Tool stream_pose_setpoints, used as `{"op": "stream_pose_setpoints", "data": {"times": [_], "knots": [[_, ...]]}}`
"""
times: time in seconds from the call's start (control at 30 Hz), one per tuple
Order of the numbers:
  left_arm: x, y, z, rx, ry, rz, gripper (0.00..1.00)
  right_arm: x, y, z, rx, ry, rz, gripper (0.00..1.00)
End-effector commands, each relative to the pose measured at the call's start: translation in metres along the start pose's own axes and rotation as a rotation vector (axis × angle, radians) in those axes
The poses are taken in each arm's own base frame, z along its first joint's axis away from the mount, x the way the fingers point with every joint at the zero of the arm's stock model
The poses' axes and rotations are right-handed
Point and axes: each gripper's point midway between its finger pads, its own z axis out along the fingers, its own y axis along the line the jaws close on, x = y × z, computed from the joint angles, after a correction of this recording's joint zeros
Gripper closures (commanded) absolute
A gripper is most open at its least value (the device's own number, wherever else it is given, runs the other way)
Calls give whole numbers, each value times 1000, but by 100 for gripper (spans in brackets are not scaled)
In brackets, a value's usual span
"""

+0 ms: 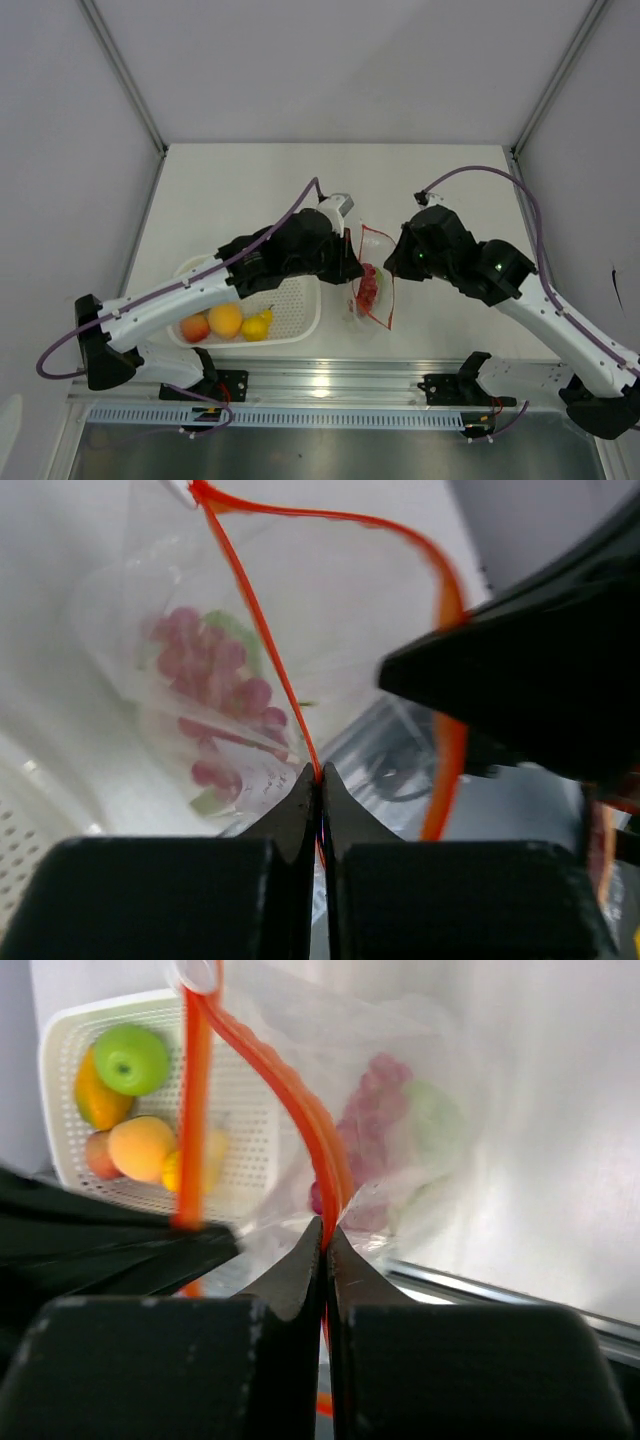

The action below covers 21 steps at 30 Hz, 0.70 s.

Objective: Place the food in the zip-top bag and seal the zipper
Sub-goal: Adjust the zipper food storage bag at the center of the board.

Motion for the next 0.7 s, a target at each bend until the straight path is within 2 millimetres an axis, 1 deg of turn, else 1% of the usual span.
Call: {"op": "stream_pose_setpoints", "data": {"times": [0.0,0.03,0.07,0.13,0.17,0.2,0.23,0.27,0.3,0.33,0.37,0.4,0.43,0.5,0.53,0.57,0.6,0.63,0.67], "knots": [[-42,-69,-34,255,-65,19,99,-16,-27,-24,81,-104,-51,100],[-43,-73,-35,273,-59,17,99,-19,-27,-29,76,-117,-54,100],[-42,-77,-37,292,-47,9,99,-22,-27,-40,53,-140,-50,100],[-35,-73,-35,282,-24,-3,99,-25,-26,-49,29,-164,-41,100],[-21,-60,-25,247,10,-9,99,-25,-27,-51,28,-171,-36,100],[-17,-52,-19,222,19,-22,100,-22,-30,-52,27,-170,-31,100],[-12,-45,-14,204,33,-35,99,-19,-32,-49,34,-163,-35,100],[13,-24,0,157,91,-56,99,-16,-35,-45,41,-157,-33,100],[14,-18,5,153,86,-72,99,-7,-42,-35,68,-134,-37,100],[22,-10,12,135,110,-90,99,-2,-45,-29,78,-118,-40,100],[42,8,21,97,162,-115,100,3,-48,-24,90,-101,-38,100],[44,10,25,100,168,-123,99,7,-51,-17,100,-90,-40,100],[49,17,29,83,178,-125,100,13,-57,-10,123,-71,-46,100],[42,17,28,77,163,-118,99,15,-61,-6,151,-62,-60,100],[39,16,26,76,155,-111,99,12,-61,-7,154,-66,-63,100],[20,3,16,104,119,-91,99,6,-57,-12,147,-81,-72,100],[13,0,13,104,102,-80,99,-1,-55,-16,146,-98,-75,100],[-1,-11,4,131,71,-66,100,-12,-45,-25,121,-127,-72,100],[-11,-20,-5,150,49,-60,99,-17,-44,-31,121,-134,-84,100]]}}
